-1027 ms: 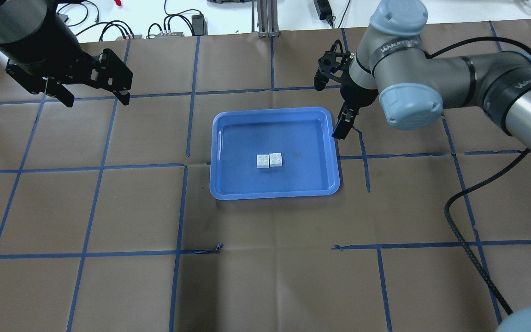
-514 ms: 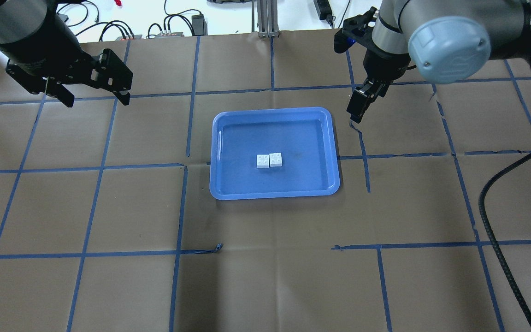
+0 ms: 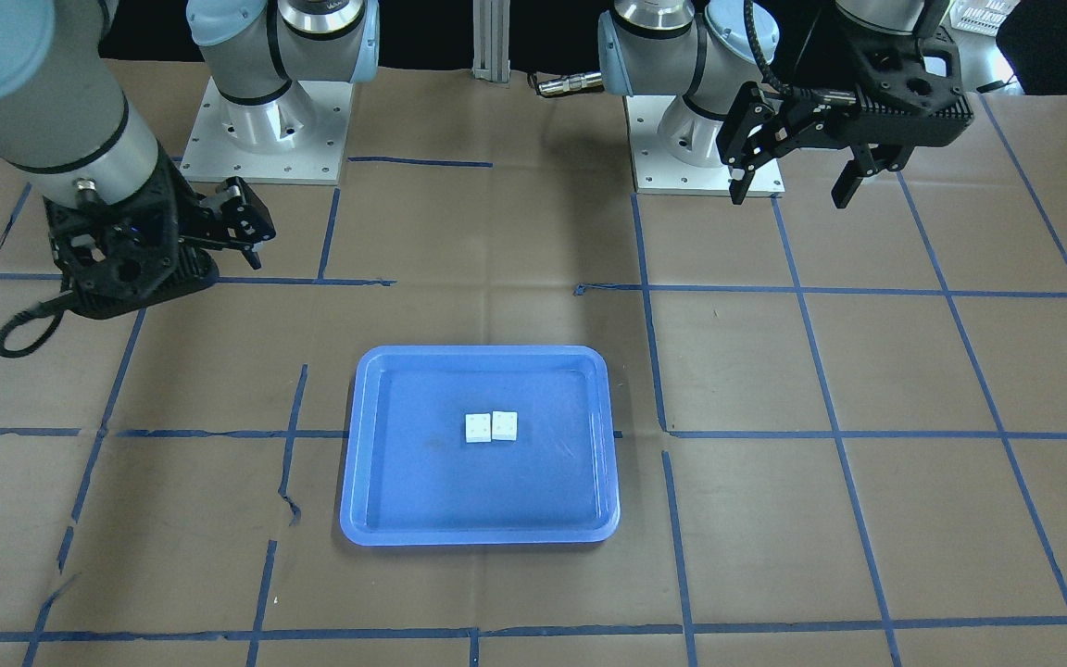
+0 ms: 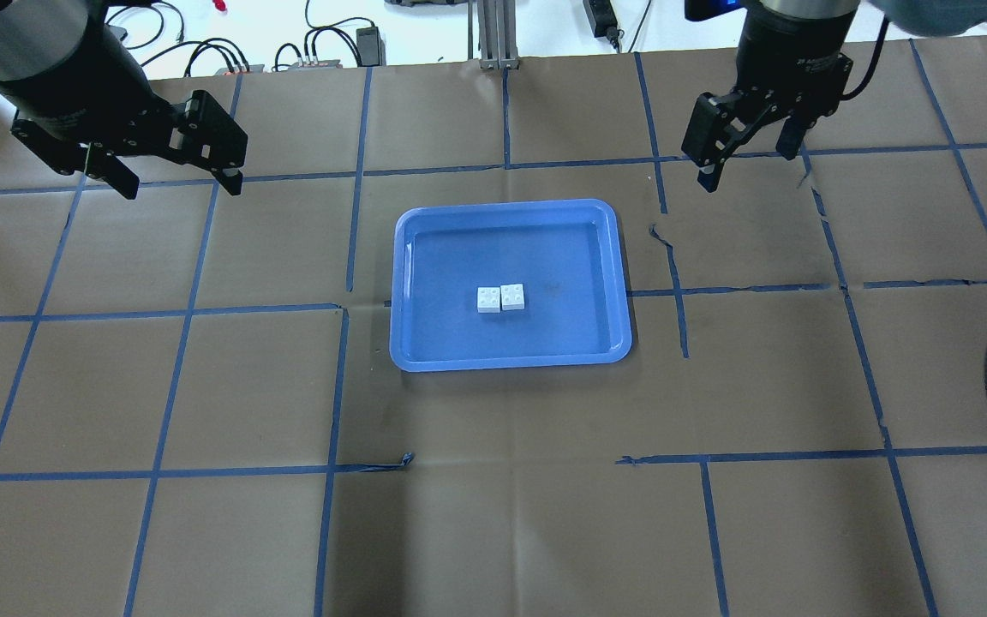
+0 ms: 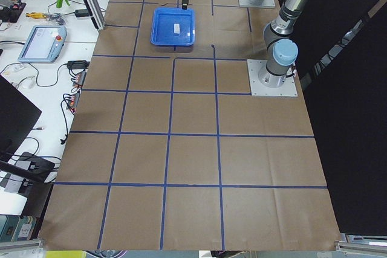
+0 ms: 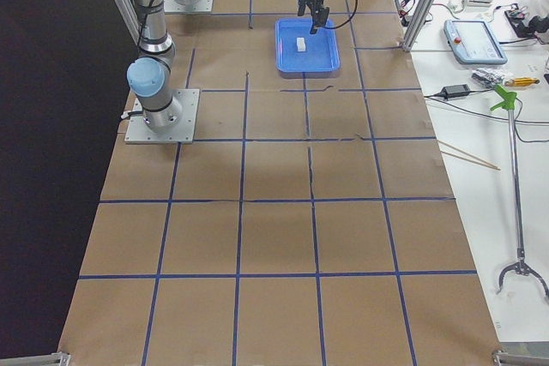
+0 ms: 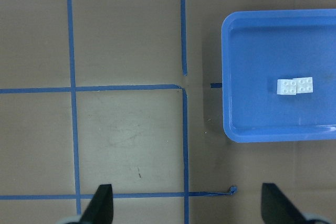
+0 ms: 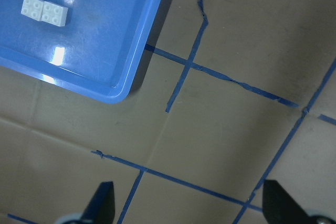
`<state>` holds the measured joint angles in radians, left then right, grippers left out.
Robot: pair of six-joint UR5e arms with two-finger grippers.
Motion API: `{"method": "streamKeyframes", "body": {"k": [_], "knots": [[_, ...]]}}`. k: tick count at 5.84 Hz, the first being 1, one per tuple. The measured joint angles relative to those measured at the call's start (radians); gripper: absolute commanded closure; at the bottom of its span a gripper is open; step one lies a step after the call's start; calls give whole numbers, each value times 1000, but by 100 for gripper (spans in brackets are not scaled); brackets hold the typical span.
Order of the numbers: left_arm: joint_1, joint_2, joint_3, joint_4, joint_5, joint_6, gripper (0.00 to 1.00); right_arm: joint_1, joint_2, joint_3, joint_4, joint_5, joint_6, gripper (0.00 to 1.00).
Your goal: Assemble white blocks and place on blue tray
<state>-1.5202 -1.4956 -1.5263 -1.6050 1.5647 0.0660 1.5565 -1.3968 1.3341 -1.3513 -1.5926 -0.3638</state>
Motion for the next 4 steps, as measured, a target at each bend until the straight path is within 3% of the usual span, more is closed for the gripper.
{"method": "streamKeyframes", "body": {"k": [4], "knots": [[0,0,0,-1,1,1,1,-56,-92,-17,49,3,456,0]]}}
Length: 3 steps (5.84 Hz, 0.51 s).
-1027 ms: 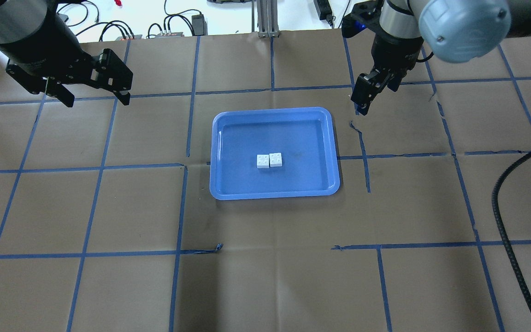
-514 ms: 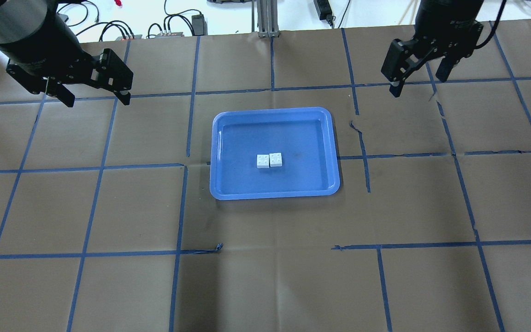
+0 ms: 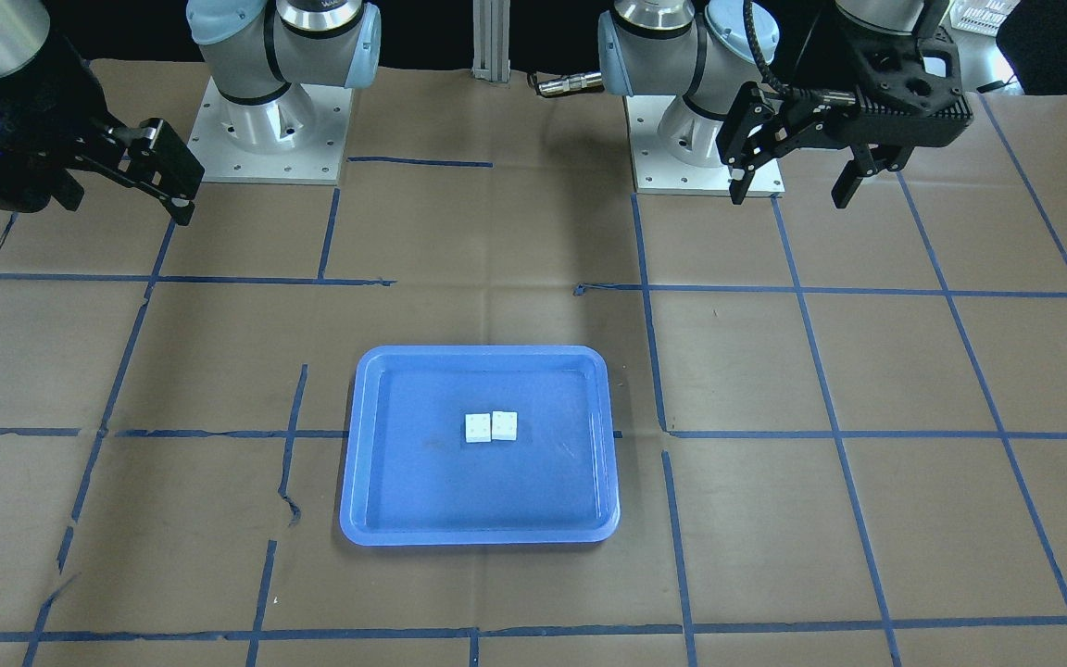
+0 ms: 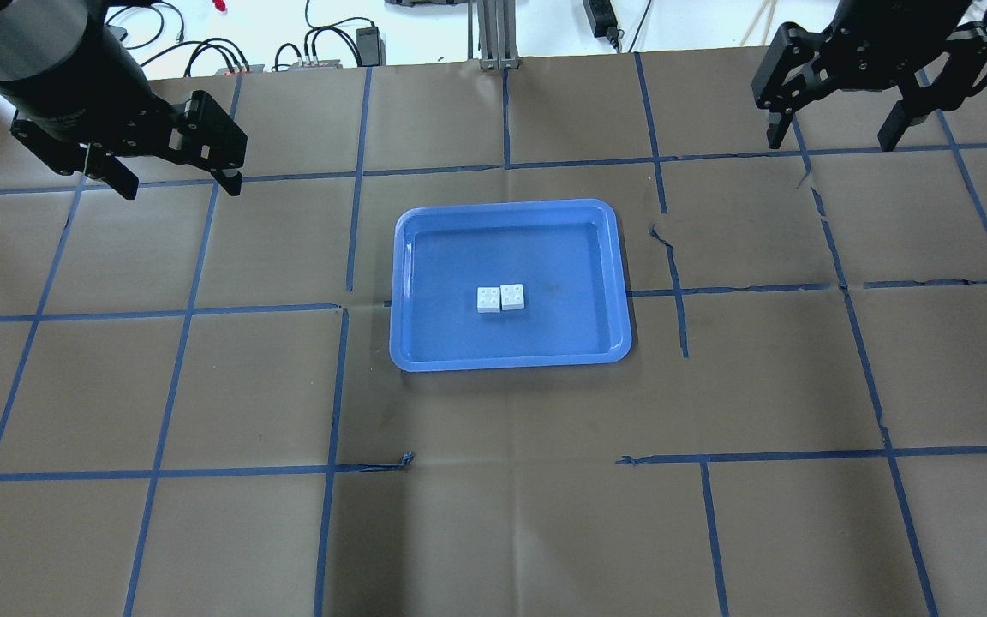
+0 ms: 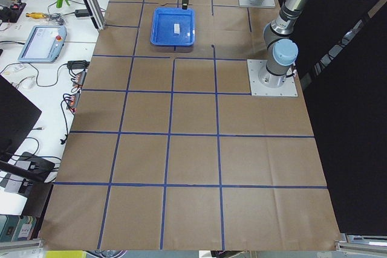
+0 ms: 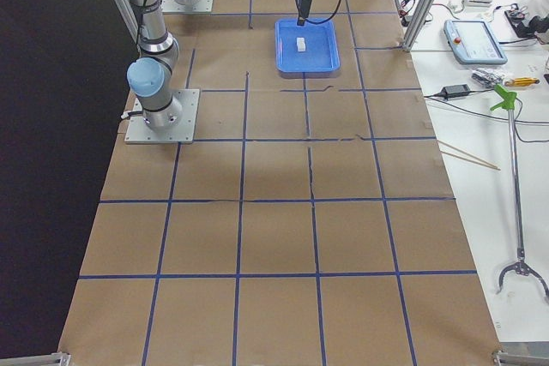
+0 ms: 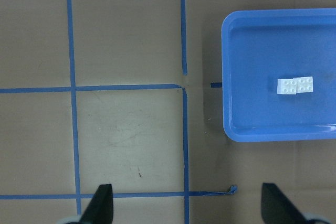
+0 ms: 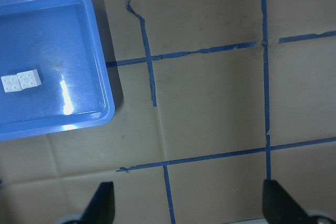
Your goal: Assemble white blocks and place on blue tray
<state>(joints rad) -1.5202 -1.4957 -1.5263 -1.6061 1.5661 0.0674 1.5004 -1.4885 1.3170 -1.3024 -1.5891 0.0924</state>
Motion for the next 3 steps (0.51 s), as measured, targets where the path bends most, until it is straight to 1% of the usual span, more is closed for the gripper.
{"method": "streamKeyframes", "body": {"k": [1,3], "knots": [[0,0,0,0,0,0,1,21,-17,20,-7,4,52,0],[0,0,0,0,0,0,1,71,-22,78,-88,5,95,0]]}}
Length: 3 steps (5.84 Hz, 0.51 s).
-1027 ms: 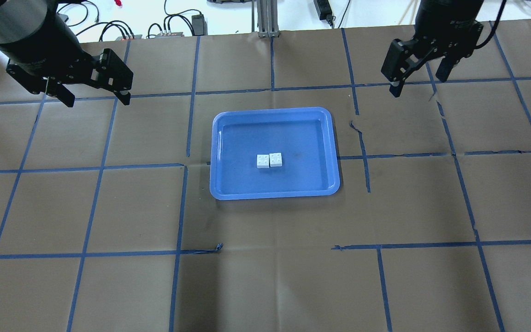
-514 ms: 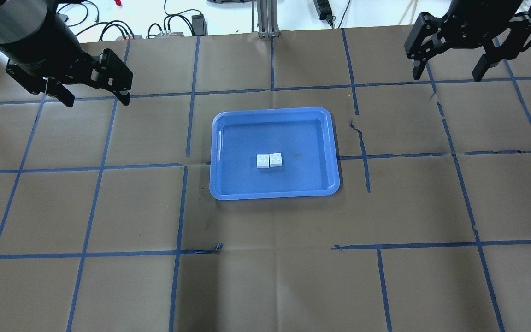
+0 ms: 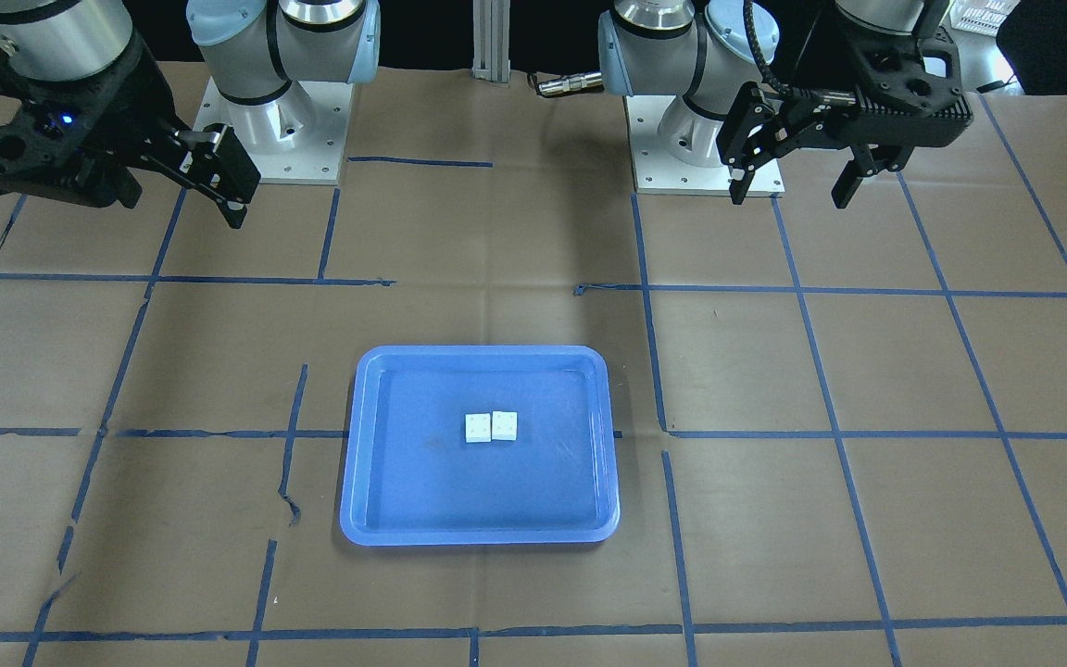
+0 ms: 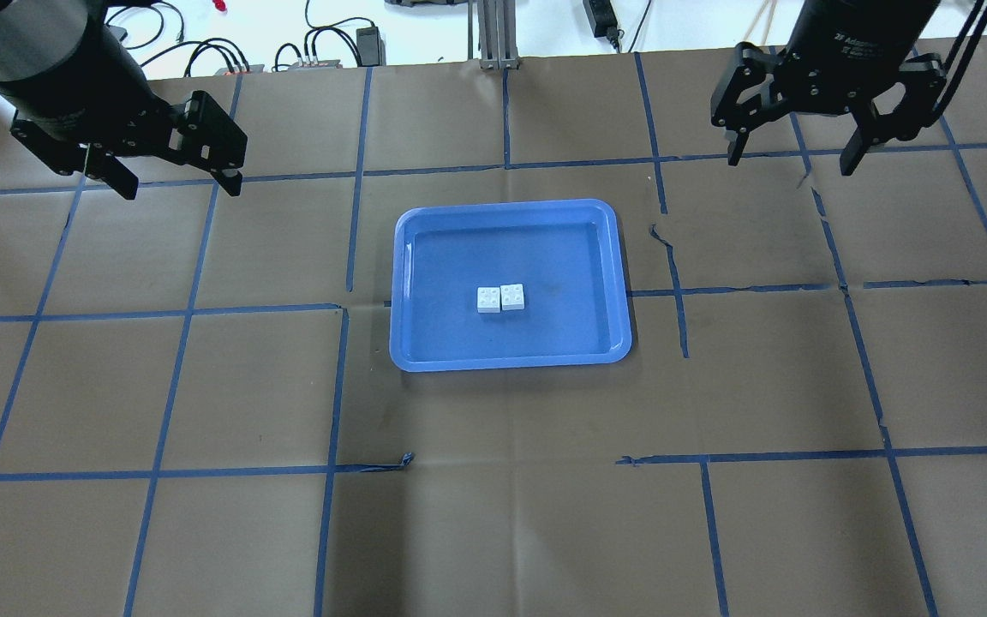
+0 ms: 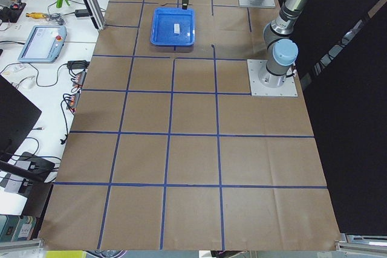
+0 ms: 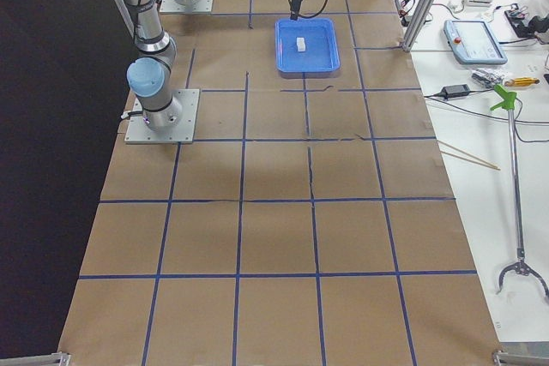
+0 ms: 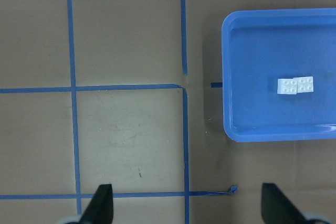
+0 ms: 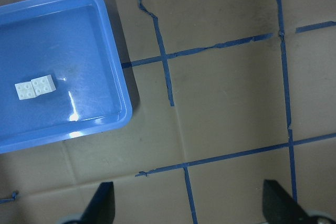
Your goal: Assemble white blocks and place on blue tray
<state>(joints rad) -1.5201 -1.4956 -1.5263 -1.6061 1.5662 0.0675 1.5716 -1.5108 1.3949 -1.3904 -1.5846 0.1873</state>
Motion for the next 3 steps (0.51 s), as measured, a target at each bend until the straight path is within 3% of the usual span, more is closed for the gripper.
{"method": "streamKeyframes", "body": {"k": [3], "knots": [[0,0,0,0,0,0,1,8,1,16,-36,0,-3,0]]}}
